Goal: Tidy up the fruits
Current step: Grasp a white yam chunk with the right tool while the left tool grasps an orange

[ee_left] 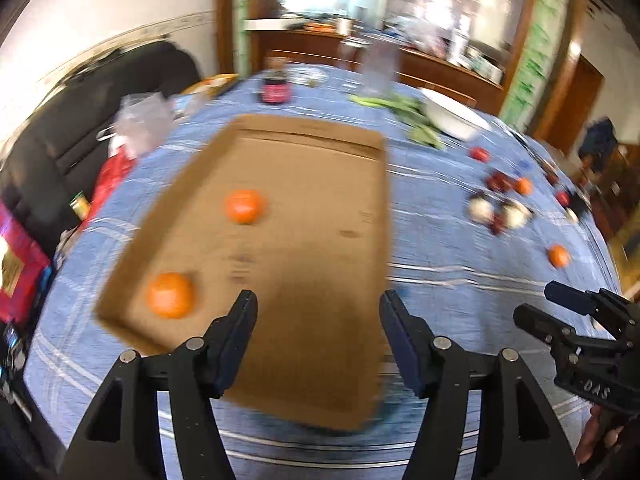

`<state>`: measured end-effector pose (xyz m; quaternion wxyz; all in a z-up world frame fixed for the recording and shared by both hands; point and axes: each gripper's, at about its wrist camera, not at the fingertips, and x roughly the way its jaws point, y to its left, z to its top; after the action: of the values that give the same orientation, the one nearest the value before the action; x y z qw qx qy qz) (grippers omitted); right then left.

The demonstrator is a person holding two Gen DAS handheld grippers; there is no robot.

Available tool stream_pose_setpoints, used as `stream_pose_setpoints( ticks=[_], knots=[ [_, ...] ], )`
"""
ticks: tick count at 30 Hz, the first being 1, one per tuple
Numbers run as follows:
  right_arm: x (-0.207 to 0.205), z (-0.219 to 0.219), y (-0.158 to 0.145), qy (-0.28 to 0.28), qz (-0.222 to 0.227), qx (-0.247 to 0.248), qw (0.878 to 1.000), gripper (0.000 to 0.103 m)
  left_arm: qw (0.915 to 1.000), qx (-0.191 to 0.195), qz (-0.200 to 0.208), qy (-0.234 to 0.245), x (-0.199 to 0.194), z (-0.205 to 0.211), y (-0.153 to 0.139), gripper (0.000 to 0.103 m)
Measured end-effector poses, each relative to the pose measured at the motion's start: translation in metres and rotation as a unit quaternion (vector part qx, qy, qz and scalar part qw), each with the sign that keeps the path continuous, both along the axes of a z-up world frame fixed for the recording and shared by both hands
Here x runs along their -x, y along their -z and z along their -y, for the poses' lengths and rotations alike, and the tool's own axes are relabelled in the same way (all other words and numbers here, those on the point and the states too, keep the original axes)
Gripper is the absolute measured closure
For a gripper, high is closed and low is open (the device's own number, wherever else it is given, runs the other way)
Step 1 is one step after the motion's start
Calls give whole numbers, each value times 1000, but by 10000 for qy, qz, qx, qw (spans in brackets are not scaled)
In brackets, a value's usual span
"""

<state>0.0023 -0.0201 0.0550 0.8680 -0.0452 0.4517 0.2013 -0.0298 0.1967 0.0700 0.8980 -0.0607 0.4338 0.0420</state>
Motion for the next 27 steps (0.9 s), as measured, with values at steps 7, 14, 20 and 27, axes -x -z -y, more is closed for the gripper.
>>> stream_pose_setpoints(
  ticks=[7, 14, 20, 27],
  knots=[
    [14, 127, -4, 1183, 231, 236, 9924, 35, 9947, -8, -216, 1004, -17, 98, 9, 30],
    [22, 224, 14, 1885, -87, -2, 9820, 27, 9851, -106, -289, 1691, -41, 182, 12, 30],
    [10, 229, 30, 1531, -175, -160, 9879, 30, 9783, -38, -538, 1998, -77, 236, 23, 30],
    [9, 236, 37, 1291, -179, -432, 9905, 60, 9748, 122, -661, 2125, -118, 287, 37, 30]
  ],
)
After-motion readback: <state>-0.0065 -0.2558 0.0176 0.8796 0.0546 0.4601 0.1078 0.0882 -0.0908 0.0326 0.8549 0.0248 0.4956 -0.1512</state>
